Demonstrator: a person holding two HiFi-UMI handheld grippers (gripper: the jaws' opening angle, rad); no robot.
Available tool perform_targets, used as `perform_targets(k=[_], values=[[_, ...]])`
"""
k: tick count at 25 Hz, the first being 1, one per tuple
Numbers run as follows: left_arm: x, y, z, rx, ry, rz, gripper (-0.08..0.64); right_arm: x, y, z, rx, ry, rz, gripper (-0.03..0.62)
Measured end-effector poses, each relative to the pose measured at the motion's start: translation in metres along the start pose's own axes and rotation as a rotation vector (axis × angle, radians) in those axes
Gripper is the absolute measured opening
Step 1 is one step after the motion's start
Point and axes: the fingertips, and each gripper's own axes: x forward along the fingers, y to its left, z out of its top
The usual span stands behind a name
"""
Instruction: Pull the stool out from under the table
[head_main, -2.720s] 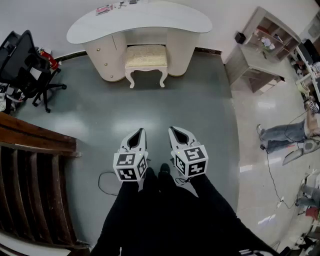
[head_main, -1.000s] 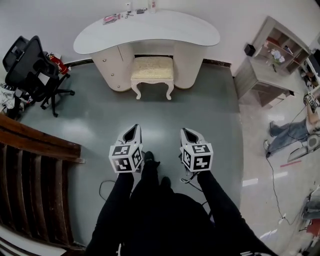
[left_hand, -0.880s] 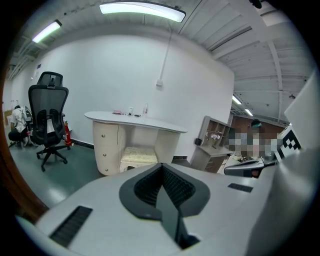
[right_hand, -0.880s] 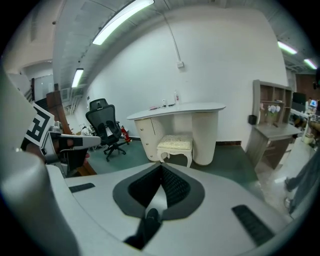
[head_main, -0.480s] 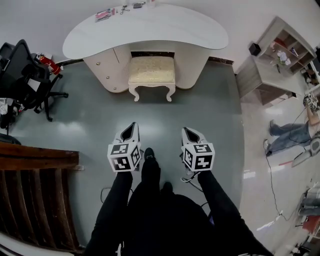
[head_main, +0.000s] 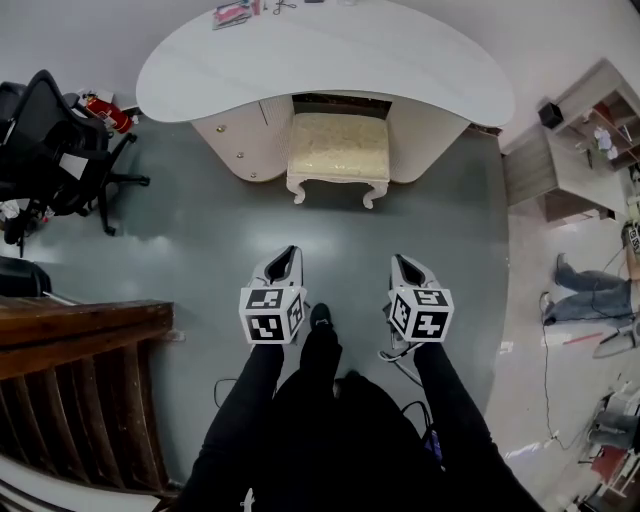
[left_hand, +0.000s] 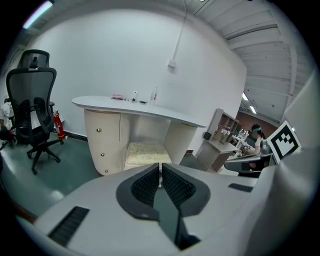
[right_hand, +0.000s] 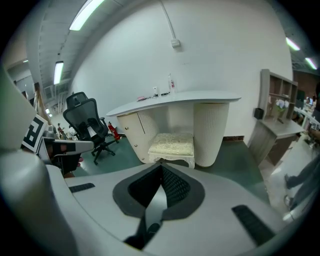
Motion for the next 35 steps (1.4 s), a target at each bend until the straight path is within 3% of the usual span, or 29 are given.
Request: perform_targets(k=[4,7,17,24,27,35], values=[[0.019,0.022,0.008,0.001,0.013,0.007,0.012,0.022,-0.003,0.006,0.018,0.022,-0.023,0.003],[0.032,0.034,0.006,0.0,0.033,0.01,0.058,0.034,-0.009,0.006,0.022,0.032,-0.04,0.003],[0.093,0.055,-0.03,0.004,0.125,0.07,0.16,0.097,-0.049,-0.005,-0.048,0.102,-0.051,0.005],[0.162,0.084,-0.049,0.017,0.148,0.118,0.232,0.173,-0.08,-0.022,-0.049,0.165,-0.024,0.115],[0.196,0.097,-0.064,0.057,0.164,0.13,0.256,0.206,-0.096,-0.029,-0.058,0.148,-0.056,0.138],[0.281,0.138,-0.132,0.142,0.241,0.171,0.307,0.299,-0.142,-0.066,-0.087,0.172,-0.132,0.305]])
